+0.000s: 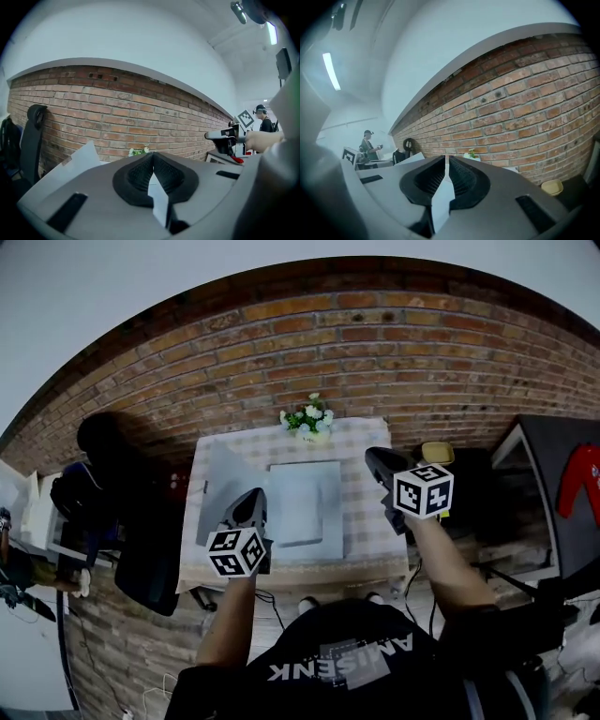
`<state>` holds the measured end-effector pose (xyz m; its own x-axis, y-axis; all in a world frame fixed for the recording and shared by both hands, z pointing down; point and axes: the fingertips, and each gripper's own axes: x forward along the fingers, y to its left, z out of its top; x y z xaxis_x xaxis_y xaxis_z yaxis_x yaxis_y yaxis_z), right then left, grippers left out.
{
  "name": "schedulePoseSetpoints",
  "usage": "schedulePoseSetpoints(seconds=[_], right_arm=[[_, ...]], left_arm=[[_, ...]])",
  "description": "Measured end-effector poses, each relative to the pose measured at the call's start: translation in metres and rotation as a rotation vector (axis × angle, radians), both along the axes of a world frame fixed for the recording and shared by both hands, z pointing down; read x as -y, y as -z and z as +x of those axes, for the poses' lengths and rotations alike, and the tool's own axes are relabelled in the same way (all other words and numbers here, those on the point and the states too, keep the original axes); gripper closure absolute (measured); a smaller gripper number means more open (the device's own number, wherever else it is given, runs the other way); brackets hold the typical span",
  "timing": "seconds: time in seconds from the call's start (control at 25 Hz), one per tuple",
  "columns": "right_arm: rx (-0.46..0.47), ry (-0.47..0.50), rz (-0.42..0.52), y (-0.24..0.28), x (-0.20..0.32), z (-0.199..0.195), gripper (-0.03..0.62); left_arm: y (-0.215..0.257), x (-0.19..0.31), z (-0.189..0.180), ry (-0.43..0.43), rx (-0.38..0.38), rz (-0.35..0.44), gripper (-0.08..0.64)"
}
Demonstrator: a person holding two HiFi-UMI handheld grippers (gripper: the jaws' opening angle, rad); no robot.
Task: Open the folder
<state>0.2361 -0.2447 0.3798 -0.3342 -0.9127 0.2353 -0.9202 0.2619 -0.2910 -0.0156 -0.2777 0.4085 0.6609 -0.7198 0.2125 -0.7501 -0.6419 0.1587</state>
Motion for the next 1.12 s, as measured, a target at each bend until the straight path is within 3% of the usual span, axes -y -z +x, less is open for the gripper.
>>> schedulePoseSetpoints(seconds=[0.28, 0.56, 1.12], right_arm=[[0.025, -0.046, 0.041, 0.028, -0.021, 0.022, 0.535], [0.04, -0.106, 0.077, 0.049, -0.043, 0.046, 0.537], [-0.047, -0.149, 0.137, 0.072, -0.053, 0.054, 0.549]], left_arm=[[0.032, -0.002, 0.027, -0.054, -0.002, 0.077, 0.548], [0.048, 0.0, 0.041, -0.071, 0.0, 0.08, 0.548], [0.063, 0.007, 0.041, -0.031, -0.019, 0.108, 0.548]])
